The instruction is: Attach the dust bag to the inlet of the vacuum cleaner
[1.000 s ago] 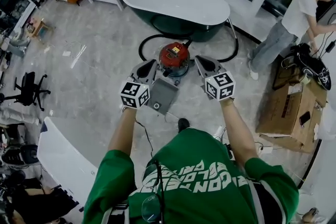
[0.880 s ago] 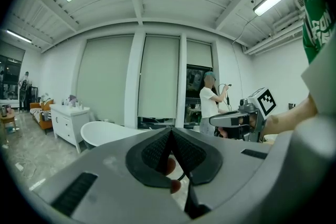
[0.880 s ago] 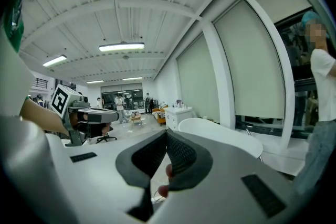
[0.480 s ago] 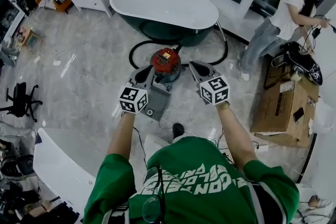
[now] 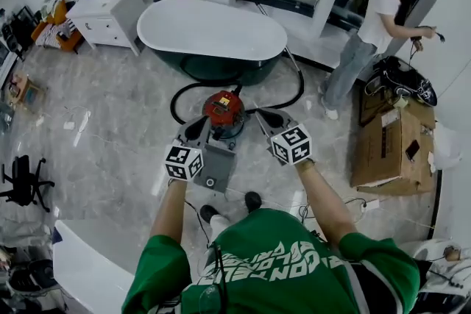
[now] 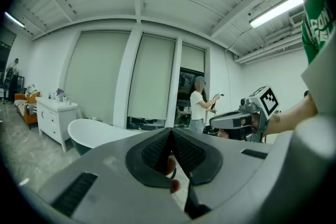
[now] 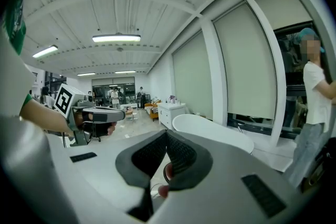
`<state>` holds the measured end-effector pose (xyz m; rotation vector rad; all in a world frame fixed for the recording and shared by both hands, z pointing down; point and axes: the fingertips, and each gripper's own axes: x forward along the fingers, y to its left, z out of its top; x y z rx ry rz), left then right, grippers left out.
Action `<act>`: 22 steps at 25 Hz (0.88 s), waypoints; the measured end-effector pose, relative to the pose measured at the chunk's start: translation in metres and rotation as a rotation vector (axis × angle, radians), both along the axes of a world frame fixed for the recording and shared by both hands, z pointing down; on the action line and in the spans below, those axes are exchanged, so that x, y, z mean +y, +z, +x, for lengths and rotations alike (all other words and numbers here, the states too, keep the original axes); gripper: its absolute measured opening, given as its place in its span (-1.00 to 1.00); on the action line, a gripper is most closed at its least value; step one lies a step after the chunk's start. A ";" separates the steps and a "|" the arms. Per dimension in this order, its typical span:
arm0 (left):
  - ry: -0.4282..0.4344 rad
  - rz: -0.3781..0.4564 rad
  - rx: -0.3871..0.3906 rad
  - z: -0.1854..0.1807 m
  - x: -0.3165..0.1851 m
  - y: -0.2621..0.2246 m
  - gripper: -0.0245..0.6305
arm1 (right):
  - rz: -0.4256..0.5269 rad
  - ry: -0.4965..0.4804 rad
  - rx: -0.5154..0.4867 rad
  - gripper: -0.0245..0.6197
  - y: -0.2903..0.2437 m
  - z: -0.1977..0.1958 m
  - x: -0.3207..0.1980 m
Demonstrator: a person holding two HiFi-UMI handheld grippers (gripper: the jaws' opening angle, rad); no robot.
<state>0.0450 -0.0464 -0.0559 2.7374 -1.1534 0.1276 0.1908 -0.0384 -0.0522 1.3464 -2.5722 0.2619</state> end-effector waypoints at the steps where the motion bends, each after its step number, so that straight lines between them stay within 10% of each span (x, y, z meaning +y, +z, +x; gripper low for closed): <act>1: 0.010 0.000 0.003 -0.004 0.000 0.000 -0.93 | -0.002 0.009 0.002 -0.90 0.000 -0.005 0.002; 22: 0.106 -0.028 0.021 -0.133 0.009 0.026 -0.93 | -0.027 0.116 0.027 -0.90 0.014 -0.118 0.025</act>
